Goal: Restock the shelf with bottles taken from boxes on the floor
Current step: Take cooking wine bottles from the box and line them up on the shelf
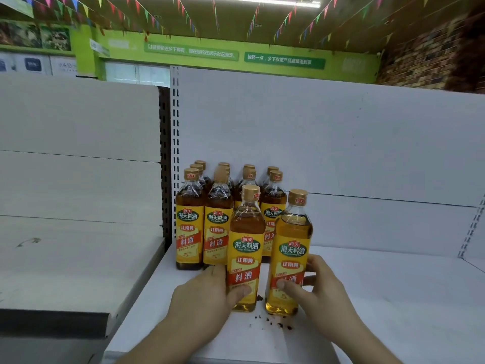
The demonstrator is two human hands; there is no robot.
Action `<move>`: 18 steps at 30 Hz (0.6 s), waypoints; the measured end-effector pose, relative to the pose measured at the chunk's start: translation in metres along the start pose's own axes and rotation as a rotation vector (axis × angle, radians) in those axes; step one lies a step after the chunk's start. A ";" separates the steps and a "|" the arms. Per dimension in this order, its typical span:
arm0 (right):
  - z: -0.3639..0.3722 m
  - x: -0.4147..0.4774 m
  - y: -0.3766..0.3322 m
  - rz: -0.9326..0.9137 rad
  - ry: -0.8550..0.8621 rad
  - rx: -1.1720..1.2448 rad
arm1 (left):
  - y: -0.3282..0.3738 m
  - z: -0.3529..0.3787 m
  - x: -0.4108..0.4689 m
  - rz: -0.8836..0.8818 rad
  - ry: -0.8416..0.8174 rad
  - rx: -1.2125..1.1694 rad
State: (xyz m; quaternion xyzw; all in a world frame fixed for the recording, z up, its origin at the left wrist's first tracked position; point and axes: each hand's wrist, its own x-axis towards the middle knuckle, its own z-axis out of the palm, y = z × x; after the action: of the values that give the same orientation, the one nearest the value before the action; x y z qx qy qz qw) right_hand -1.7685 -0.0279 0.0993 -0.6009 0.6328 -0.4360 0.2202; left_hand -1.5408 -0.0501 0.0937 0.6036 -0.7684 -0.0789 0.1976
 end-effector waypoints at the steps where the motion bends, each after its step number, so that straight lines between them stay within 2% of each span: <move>1: 0.001 0.003 0.002 0.001 0.001 -0.004 | 0.001 0.000 0.002 0.000 -0.003 0.006; 18: 0.018 0.044 0.016 -0.026 0.040 0.010 | 0.004 0.020 0.049 -0.014 0.030 0.028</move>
State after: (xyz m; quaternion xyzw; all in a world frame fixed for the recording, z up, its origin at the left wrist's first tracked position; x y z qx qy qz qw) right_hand -1.7710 -0.0762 0.0880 -0.5991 0.6269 -0.4539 0.2050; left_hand -1.5625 -0.0988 0.0870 0.6127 -0.7622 -0.0602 0.2002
